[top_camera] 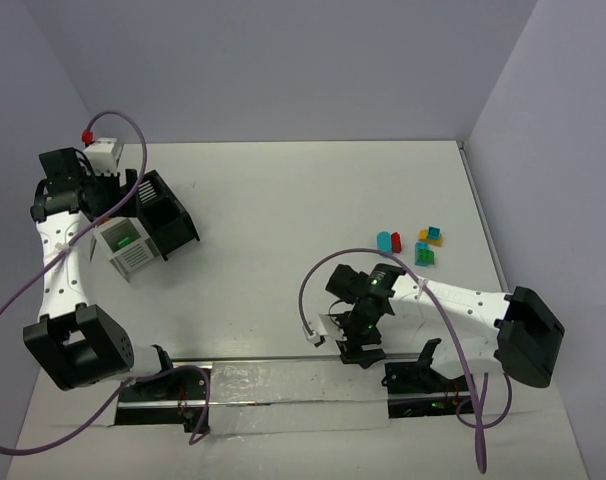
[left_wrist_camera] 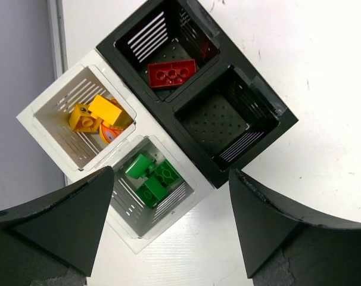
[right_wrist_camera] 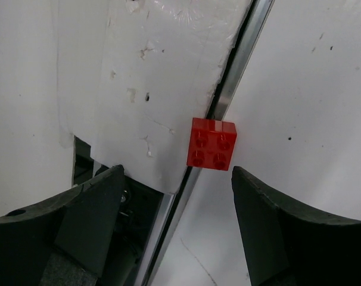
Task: Sort the legos into containers by color
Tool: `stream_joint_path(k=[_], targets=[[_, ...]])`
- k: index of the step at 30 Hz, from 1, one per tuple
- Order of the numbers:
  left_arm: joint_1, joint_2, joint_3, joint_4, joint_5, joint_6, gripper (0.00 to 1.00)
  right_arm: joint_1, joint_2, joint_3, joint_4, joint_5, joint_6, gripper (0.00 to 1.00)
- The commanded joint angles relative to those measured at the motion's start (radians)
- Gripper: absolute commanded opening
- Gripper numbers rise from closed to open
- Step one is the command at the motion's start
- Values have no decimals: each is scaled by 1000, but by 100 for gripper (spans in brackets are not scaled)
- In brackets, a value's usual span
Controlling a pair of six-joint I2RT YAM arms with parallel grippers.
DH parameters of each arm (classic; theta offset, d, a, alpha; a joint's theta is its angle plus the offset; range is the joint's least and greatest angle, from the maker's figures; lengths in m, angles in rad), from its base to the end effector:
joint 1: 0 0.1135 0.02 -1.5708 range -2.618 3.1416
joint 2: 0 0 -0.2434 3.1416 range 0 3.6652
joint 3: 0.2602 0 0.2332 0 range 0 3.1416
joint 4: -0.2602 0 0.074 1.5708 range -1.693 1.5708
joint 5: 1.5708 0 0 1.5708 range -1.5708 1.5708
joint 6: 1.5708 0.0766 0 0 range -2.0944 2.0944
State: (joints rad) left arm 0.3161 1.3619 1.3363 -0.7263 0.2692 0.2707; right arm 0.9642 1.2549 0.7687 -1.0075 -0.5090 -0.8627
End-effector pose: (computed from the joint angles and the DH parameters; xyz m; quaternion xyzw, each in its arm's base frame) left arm 0.2956 0.0752 0.3048 0.0328 0.9100 -0.0037 0.4132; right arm 0.0734 0.1712 0.1521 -0.7715 0.5832 0.2531 0.0245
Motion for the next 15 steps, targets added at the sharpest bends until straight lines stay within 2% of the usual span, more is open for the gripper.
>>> stream_joint_path(k=[1, 8, 15], targets=[[5, -49, 47, 32, 34, -19, 88, 19, -1, -30, 97, 49, 112, 79], [6, -87, 20, 39, 24, -2, 88, 30, 12, -63, 188, 124, 149, 79], [6, -127, -13, 44, 15, 13, 88, 75, 10, -103, 226, 136, 163, 77]])
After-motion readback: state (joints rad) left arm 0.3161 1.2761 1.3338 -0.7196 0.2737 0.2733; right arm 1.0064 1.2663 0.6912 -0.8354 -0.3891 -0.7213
